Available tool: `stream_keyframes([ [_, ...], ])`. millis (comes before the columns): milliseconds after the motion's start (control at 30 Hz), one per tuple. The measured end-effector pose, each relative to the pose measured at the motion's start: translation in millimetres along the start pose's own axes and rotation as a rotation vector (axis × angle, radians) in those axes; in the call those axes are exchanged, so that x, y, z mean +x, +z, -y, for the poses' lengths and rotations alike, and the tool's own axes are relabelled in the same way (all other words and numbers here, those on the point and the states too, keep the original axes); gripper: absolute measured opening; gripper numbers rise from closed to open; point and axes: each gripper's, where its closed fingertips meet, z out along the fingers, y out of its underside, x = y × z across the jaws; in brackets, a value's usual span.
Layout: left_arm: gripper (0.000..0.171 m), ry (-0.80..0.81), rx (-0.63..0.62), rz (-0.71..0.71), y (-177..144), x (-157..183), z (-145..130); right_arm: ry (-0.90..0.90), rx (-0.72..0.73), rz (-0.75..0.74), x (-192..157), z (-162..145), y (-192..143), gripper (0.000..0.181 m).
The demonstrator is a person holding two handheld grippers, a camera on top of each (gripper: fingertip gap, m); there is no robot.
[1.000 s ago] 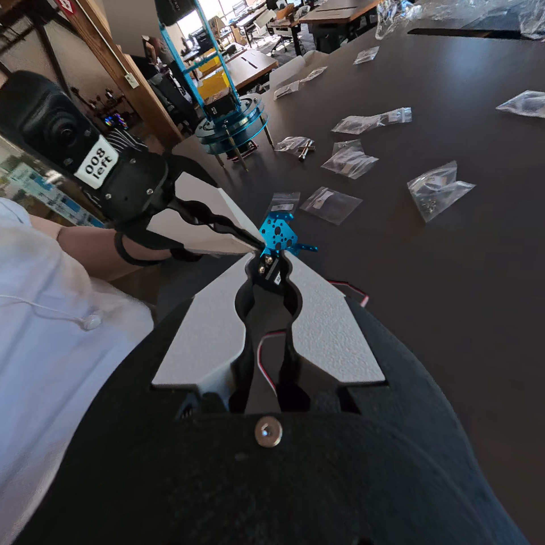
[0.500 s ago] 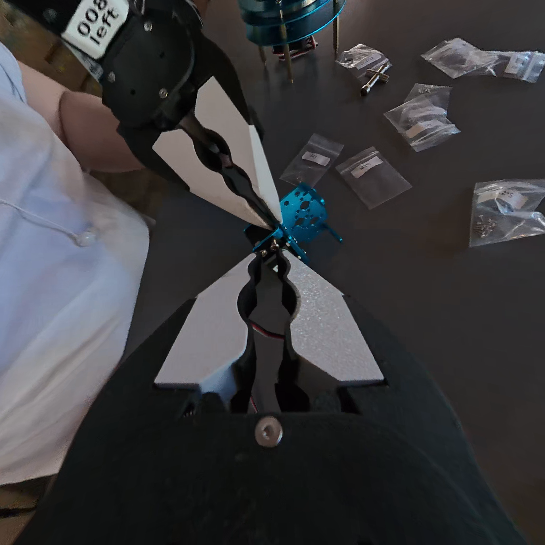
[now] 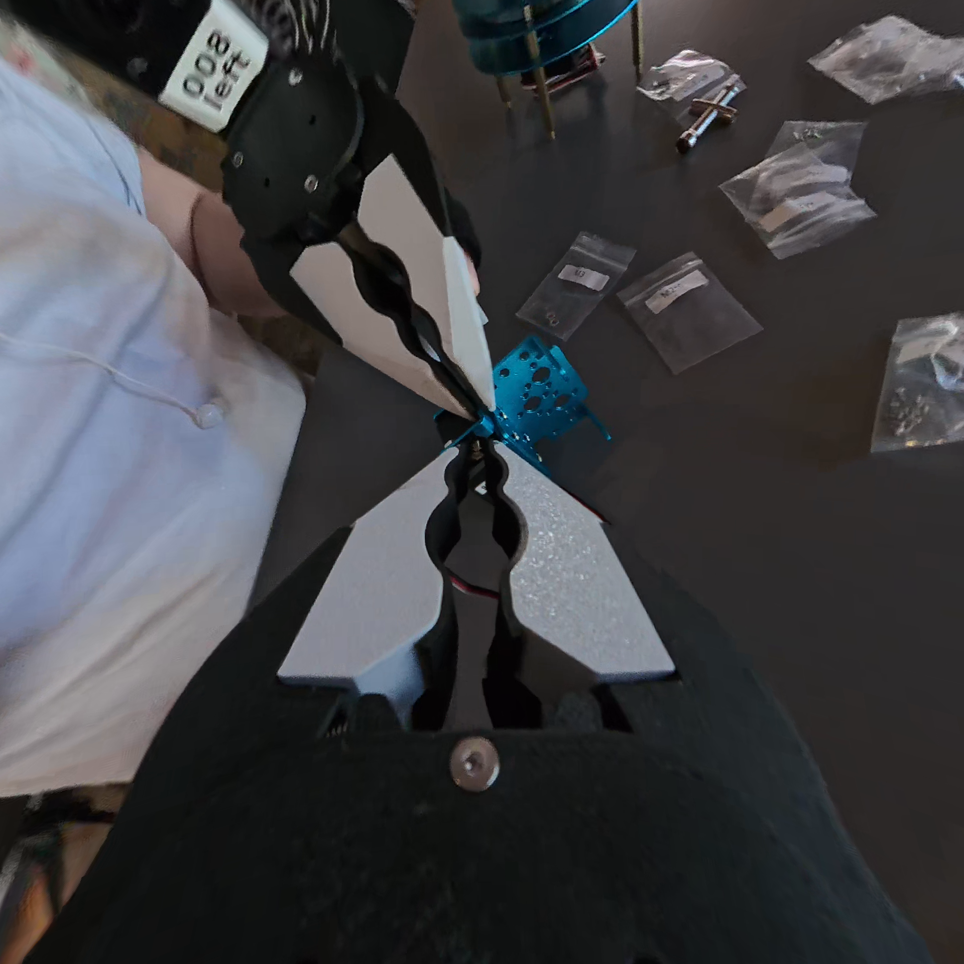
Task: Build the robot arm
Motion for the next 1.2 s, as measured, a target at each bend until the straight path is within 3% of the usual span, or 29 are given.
stream_keyframes([
  [133, 0.001, 0.034, 0.009, -0.038, 0.1, 3.7, 0.4, -0.167, -0.119, 0.013, -3.4, -2.7, -0.4, 0.004],
  [333, 0.002, 0.055, -0.002, -0.009, 0.3, 1.0, -0.1, -0.168, -0.233, 0.059, -1.7, -1.9, -0.5, 0.004],
  [600, 0.002, 0.025, -0.033, 0.057, -1.4, -5.4, -2.7, 0.182, -0.177, -0.089, 4.6, 2.2, 2.2, 0.004],
  [933, 0.002, 0.082, 0.006, -0.11, -0.7, 9.1, 0.0, -0.22, -0.305, 0.062, -8.3, -5.0, -1.0, 0.004],
  [1133, 0.002, 0.147, 0.03, -0.184, -0.5, 19.1, 2.7, -0.254, -0.373, 0.262, -19.3, -11.5, -3.8, 0.003],
  [1200, 0.002, 0.149, 0.038, -0.226, -1.6, 22.8, 3.1, -0.255, -0.397, 0.25, -11.8, -12.4, -5.9, 0.0],
])
